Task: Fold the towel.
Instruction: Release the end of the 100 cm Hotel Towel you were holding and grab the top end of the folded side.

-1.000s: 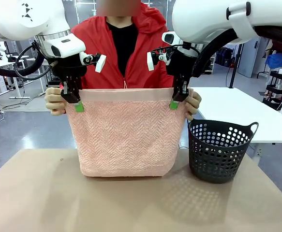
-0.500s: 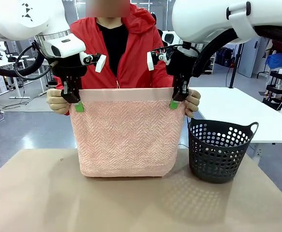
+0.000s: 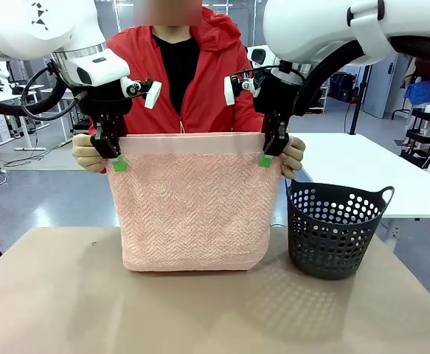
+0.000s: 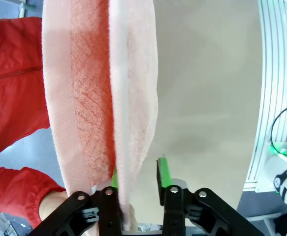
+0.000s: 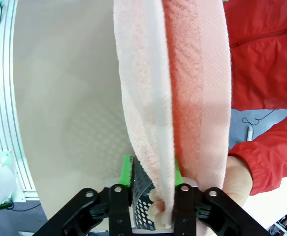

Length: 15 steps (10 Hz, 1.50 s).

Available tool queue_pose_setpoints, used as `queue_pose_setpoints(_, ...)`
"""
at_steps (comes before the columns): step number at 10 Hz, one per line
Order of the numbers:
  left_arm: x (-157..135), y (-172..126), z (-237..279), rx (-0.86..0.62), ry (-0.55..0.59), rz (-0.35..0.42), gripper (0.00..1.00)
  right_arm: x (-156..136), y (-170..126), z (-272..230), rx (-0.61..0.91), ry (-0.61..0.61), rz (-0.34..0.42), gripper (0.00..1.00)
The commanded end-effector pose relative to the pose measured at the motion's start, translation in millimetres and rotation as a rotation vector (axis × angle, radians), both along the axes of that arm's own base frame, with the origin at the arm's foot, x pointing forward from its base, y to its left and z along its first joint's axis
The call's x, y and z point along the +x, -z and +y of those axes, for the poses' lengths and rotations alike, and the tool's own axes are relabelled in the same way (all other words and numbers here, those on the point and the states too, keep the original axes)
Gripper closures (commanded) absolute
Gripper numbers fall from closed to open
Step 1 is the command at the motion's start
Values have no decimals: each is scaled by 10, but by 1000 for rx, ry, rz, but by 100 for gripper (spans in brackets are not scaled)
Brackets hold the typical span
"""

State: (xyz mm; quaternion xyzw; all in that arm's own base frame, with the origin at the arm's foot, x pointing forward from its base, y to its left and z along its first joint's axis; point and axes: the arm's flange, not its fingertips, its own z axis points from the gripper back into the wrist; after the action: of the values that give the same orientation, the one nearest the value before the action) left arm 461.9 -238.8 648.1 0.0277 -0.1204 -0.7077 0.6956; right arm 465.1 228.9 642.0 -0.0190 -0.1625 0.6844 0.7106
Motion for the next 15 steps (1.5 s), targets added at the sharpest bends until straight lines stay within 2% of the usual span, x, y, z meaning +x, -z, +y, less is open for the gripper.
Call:
queue_pose_setpoints(1,-60,-106,26,-38,17,-24,0,-33,-78,-62,32,25,-9,24)
queue_pose_setpoints(2,-74,-140,22,-42,14,-27,17,-39,-100,-76,33,28,-12,3)
queue_pose_setpoints(3,-89,-175,21,-48,12,-28,0,-55,-133,-90,42,30,-17,0)
queue_pose_setpoints(6,-122,-254,42,-63,-5,-36,0,-71,-205,-118,57,38,-34,2)
queue_pose_setpoints(7,-117,-268,48,-65,-16,-47,0,-64,-221,-123,58,43,-41,0)
queue_pose_setpoints(8,-99,-279,62,-92,-47,-70,0,-47,-225,-120,59,45,-44,0)
queue_pose_setpoints(9,-104,-274,85,-117,-30,-101,0,-74,-201,-102,29,18,-33,0)
queue_pose_setpoints(10,-87,-255,33,-43,-16,-46,0,-74,-201,-102,29,18,-33,0)
queue_pose_setpoints(15,-87,-255,33,-43,-16,-46,0,-74,-201,-102,29,18,-33,0)
